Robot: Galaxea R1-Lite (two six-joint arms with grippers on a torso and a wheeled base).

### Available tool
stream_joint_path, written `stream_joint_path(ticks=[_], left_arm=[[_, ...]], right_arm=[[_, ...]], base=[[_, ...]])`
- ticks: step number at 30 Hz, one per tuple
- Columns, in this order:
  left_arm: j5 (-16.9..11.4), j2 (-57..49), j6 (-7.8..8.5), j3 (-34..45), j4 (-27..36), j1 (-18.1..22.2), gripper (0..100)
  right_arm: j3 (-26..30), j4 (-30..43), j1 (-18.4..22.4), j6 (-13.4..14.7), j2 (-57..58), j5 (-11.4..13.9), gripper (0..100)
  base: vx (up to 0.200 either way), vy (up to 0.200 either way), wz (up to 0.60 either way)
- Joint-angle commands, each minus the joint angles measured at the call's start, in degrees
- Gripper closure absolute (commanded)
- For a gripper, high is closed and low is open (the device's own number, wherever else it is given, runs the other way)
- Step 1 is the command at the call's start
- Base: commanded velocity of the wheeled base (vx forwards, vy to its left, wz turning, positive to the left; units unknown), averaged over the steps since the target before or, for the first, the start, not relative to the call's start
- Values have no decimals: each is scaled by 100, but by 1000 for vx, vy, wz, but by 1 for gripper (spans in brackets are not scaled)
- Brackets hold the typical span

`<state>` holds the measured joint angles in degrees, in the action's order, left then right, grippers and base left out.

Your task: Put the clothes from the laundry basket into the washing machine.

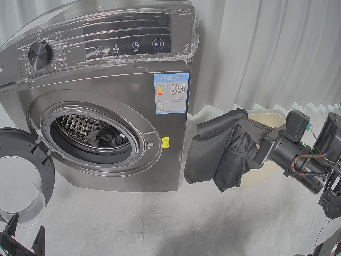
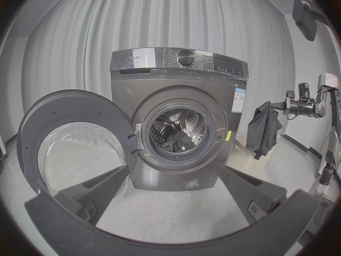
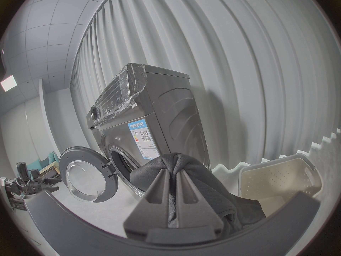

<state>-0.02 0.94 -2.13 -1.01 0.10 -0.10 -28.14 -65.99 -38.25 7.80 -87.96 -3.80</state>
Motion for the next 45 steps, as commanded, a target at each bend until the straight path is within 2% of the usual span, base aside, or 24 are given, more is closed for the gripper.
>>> stream_joint_path(ticks=[1, 5, 14, 45], left_arm=[[2, -94, -6, 84, -1, 1, 0], [2, -94, -6, 84, -1, 1, 0], [2, -94, -6, 84, -1, 1, 0], [2, -94, -15, 84, -1, 1, 0]], right_arm=[[1, -2, -15, 2, 24, 2, 100], [1, -2, -15, 2, 24, 2, 100], [10, -2, -33, 11, 6, 11, 100], [151, -11, -200, 2, -11, 73, 100]], base=[[-200, 0, 0], [-200, 0, 0], [0, 0, 0], [0, 200, 0]])
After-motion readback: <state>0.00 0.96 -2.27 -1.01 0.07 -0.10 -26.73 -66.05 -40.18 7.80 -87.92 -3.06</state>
